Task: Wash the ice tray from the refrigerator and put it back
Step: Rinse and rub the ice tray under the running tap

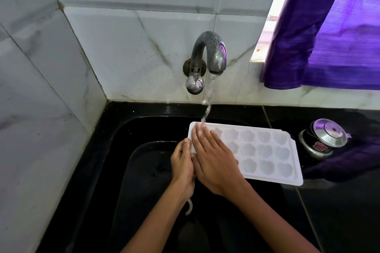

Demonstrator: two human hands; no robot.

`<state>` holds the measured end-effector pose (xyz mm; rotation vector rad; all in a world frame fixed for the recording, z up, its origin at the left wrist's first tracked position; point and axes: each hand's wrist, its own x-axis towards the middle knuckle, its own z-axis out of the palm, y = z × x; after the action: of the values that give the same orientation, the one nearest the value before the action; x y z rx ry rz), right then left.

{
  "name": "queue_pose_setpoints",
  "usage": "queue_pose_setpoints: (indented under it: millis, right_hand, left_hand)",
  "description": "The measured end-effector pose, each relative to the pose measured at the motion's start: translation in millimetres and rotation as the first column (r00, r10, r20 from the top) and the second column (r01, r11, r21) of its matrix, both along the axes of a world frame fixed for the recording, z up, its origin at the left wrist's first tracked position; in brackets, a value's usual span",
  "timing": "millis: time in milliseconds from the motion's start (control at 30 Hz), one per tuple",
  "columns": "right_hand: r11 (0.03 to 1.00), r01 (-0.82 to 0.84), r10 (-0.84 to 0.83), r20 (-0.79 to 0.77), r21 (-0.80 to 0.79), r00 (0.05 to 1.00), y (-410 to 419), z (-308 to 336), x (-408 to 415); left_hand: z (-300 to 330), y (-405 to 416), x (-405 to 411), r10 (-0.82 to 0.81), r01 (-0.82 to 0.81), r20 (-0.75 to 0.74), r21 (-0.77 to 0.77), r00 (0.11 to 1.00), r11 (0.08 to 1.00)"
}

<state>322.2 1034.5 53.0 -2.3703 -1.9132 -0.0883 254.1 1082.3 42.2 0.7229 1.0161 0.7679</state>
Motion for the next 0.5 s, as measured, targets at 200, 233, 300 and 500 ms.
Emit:
queue_pose_setpoints:
  millis: [200, 233, 300, 500]
  right_hand:
    - [0.998, -0.057, 0.057, 0.024, -0.019, 0.998, -28.7, -5.8, 10.1]
    - [1.000, -0.017, 0.017, -0.009, -0.023, 1.000, -30.3, -3.5, 11.4]
    - [0.998, 0.059, -0.059, -0.091, 0.001, 0.994, -26.8, -0.1, 14.7]
    - [0.991, 0.111, -0.107, -0.053, 0.080, 0.993, 12.6, 0.6, 5.0]
  left_hand:
    - [-0.5, 8.7, 3.6, 0.037, -0.036, 0.028, -0.040, 0.999, 0.999]
    - [0.6, 8.8, 4.8, 0.042, -0.041, 0.027, -0.040, 0.999, 0.998]
    - [1.4, 9.0, 6.0, 0.042, -0.040, 0.032, -0.041, 0.999, 0.998]
    - [-0.4, 7.1, 6.5, -0.038, 0.043, 0.110, -0.046, 0.993, 0.998]
